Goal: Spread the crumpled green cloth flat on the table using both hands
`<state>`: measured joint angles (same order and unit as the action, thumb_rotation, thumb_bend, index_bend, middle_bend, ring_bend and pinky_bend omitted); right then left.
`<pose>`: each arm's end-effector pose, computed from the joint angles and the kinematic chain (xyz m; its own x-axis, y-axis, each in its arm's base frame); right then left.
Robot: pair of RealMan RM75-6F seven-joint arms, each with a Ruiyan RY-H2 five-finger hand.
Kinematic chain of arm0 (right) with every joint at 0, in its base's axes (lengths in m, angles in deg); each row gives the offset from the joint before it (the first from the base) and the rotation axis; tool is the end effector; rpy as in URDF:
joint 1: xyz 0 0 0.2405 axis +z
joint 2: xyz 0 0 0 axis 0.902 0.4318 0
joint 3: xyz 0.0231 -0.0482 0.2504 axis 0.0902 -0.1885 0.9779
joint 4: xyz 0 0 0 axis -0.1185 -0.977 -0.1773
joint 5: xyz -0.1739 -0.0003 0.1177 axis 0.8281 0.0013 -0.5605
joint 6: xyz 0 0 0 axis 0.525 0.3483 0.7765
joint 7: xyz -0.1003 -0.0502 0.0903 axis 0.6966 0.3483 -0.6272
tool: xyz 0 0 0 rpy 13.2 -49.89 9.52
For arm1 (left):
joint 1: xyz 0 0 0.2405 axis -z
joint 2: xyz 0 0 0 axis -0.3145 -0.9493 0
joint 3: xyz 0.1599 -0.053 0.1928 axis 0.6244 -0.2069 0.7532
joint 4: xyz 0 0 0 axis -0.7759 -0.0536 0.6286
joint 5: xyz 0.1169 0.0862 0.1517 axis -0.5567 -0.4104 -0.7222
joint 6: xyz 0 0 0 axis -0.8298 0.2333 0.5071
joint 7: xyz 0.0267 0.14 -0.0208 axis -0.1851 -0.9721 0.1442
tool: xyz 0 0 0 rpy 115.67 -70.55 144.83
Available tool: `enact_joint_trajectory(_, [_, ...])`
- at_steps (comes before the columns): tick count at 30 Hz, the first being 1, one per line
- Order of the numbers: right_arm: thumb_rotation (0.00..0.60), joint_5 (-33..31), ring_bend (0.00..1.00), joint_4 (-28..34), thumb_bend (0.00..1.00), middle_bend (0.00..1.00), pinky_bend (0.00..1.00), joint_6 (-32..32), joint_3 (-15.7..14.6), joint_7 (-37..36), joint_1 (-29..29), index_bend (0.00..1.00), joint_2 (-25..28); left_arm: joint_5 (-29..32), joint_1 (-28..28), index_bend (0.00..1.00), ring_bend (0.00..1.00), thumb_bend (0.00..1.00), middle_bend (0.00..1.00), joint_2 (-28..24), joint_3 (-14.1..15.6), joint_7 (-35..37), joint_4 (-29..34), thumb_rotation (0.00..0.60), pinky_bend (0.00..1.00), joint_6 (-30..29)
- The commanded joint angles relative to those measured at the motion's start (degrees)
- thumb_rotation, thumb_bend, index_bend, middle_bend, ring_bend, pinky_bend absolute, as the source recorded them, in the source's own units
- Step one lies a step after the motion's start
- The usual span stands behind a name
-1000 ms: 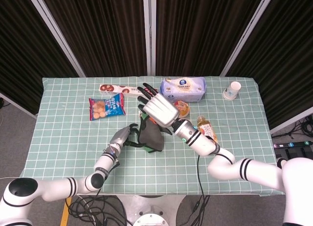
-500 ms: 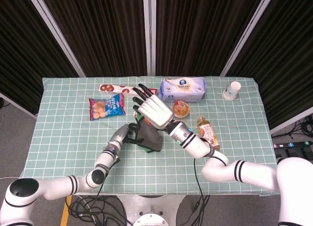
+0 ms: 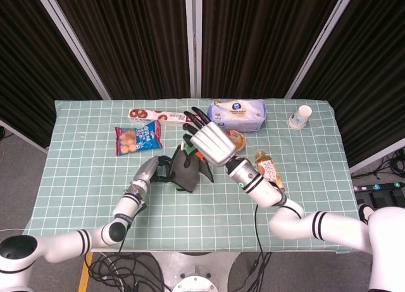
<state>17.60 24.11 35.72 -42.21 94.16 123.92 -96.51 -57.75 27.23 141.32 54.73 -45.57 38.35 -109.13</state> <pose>-0.0035 -0.3813 0.0300 0.4633 0.1137 0.8789 -0.5989 -0.6908 0.4051 -0.1478 0.3614 -0.0798 -0.2750 0.5031 0.8193 0.9614 0.1541 0.2281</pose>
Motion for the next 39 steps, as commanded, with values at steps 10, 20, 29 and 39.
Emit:
enact_joint_trajectory(10, [0.6, 1.93, 0.08, 3.8, 0.46, 0.31, 0.08, 2.8, -0.57, -6.57, -4.3, 0.69, 4.92, -12.57, -5.07, 0.81, 0.19, 0.46, 0.37, -10.25, 1.1, 2.35, 11.48, 0.584, 0.24, -5.25])
enact_joint_trajectory(20, [0.6, 1.44, 0.08, -5.68, 0.46, 0.3, 0.08, -1.26, 2.14, -16.08, -1.74, 0.69, 3.52, -9.72, -2.49, 0.81, 0.19, 0.46, 0.37, -9.42, -3.86, 1.12, 5.14, 0.6, 0.24, -8.61])
enact_joint_trajectory(29, [0.6, 7.76, 0.09, -17.98, 0.45, 0.31, 0.07, 0.6, 3.27, -30.66, 1.7, 0.69, -0.44, -8.56, -0.74, 0.8, 0.19, 0.46, 0.37, -6.63, -9.76, 4.22, -3.26, 0.6, 0.24, -13.58])
enact_joint_trajectory(39, [0.6, 15.39, 0.09, -25.8, 0.44, 0.33, 0.06, 1.36, -4.81, -43.0, 0.91, 0.7, -3.39, -19.92, -6.63, 0.8, 0.19, 0.46, 0.37, -7.51, -1.55, 5.11, 0.63, 0.6, 0.24, -20.69])
